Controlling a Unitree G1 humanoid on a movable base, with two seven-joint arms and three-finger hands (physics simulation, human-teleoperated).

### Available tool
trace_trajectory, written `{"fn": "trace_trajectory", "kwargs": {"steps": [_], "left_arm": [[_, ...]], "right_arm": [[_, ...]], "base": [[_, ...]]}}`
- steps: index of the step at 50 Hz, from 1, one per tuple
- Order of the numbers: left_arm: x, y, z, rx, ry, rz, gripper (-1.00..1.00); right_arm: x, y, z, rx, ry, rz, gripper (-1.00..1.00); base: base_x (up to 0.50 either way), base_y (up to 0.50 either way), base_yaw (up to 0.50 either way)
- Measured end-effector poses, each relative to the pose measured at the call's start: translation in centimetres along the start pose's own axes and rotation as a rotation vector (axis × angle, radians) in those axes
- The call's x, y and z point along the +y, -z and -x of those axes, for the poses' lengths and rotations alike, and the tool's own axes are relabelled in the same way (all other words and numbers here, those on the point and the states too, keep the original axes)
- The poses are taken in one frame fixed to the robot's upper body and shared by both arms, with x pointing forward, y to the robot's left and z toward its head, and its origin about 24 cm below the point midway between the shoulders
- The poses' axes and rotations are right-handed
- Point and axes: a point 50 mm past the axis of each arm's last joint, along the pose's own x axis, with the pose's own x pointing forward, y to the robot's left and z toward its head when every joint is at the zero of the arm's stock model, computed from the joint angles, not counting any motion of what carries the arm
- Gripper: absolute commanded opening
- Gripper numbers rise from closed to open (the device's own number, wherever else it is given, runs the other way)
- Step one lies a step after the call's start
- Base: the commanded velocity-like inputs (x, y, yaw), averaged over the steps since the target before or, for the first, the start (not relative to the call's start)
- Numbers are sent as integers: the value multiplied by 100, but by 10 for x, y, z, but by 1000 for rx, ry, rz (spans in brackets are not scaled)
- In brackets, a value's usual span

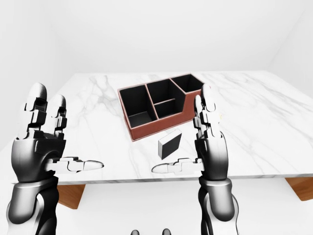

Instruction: Pick up the book and place it in the front compartment of the caddy.

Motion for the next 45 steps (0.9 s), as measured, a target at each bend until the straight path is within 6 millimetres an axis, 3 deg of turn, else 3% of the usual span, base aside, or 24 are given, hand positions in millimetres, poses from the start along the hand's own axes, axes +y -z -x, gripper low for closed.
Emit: {"fn": "trace_trajectory", "kwargs": {"steps": [32,45], "left_arm": [[-1,-1,0,-4,1,2,100],[-1,0,0,-1,2,4,100]], "right_arm": [[0,-4,3,-11,-7,-31,100],[1,2,2,12,3,-6,100]], "base": [[48,0,0],[5,0,0]]}}
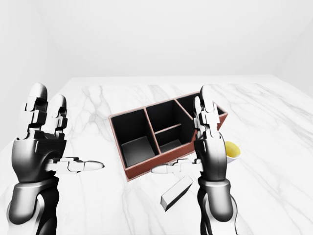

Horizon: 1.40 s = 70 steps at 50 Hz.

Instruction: Pick up the book and place it in the front compartment of the caddy.

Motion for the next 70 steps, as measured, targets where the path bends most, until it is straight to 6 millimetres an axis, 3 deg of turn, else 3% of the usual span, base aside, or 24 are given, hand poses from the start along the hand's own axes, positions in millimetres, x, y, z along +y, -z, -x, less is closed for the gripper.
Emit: {"fn": "trace_trajectory", "kwargs": {"steps": [15,44,70], "left_arm": [[0,0,0,1,1,1,100],[0,-2,0,-8,1,3,100],[-2,1,0,3,5,4,100]], "right_arm": [[0,0,1,1,-7,-1,100],[14,9,4,53,-66,40,100],[19,-19,-13,-114,-165,204,100]], "base": [[25,0,0],[0,0,0],[0,0,0]]}}
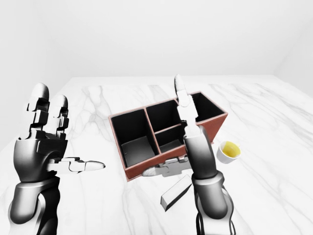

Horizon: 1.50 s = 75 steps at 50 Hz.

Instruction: Pick up the book and place it in the front compartment of the caddy.

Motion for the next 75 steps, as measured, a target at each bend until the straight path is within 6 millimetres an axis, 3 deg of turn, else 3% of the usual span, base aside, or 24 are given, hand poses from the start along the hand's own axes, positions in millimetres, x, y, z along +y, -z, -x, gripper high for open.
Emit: {"fn": "trace_trajectory", "kwargs": {"steps": [18,43,58,75], "left_arm": [[-1,3,0,13,2,1,100],[-4,7,1,32,8,7,100],[-6,9,1,44,13,14,100],[-7,10,1,46,14,16,100]], "right_arm": [[-1,-18,1,-49,-157,200,100],[-13,-21,18,69,-282,342,100],[-33,-14,31,195,-134,363,100],[-43,-10,44,267,-102,380,100]], "base": [[0,0,0],[0,0,0],[0,0,0],[0,0,0]]}}
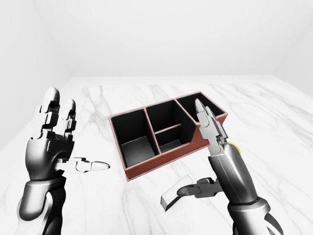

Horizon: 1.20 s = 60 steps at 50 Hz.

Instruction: Pick up the book and place it in the front compartment of the caddy.

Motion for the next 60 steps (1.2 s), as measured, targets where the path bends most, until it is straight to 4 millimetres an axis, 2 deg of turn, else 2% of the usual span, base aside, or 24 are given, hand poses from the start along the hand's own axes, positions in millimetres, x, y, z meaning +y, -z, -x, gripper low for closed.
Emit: {"fn": "trace_trajectory", "kwargs": {"steps": [19,37,60], "left_arm": [[0,0,0,2,0,1,100],[-1,0,0,0,1,3,100],[-2,1,0,7,4,5,100]], "right_arm": [[12,9,11,-1,-104,65,100],[31,47,25,215,-192,-20,100],[55,78,38,392,-304,-51,100]], "base": [[0,0,0],[0,0,0],[0,0,0]]}}
